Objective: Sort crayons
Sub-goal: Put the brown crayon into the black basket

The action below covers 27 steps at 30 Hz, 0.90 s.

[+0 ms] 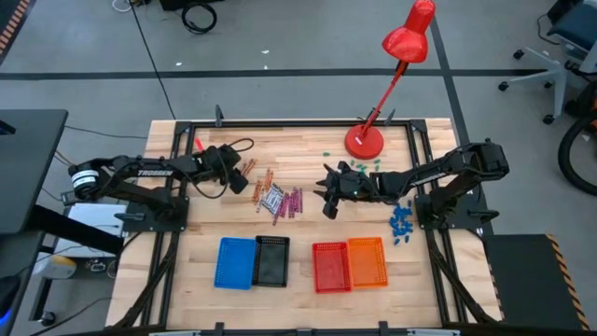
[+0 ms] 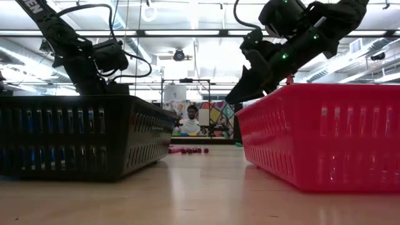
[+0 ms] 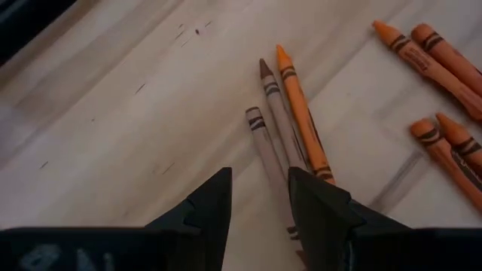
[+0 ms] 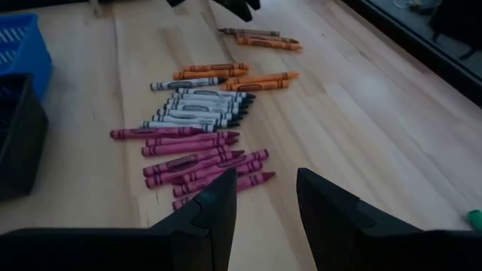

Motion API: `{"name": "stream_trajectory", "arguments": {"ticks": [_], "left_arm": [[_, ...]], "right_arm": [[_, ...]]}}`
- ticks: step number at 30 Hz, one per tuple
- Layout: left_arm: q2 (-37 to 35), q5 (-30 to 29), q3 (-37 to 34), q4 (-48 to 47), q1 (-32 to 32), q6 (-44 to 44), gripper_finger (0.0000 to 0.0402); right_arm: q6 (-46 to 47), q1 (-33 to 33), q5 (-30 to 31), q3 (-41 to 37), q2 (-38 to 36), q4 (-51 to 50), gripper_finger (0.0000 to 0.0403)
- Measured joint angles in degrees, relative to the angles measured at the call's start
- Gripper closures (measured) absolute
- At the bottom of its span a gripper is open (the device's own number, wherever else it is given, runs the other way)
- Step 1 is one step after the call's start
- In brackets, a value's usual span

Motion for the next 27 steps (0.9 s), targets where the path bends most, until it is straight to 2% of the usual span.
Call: {"name": "stream_trajectory", "arguments": {"ticks": [12,21,27], "left_arm": [[1.5,0.3,-0.1,3.9,0.0,0.9,0.0259],[5.7,-1.3,-0.3,6.2,0.1,0.2,0.0259],[5.7,-1.7,-0.3,5.5,1.8,0.8,0.0259]], "right_arm": [[-3.9,0.3,1.9,-0.3,0.0,2.8,0.0259],[-5.2,0.4,1.3,-8.1,-1.4,12.9,0.0259],[-5.6,0.3,-1.5,-9.0,-1.8,14.5,0.0259]]}}
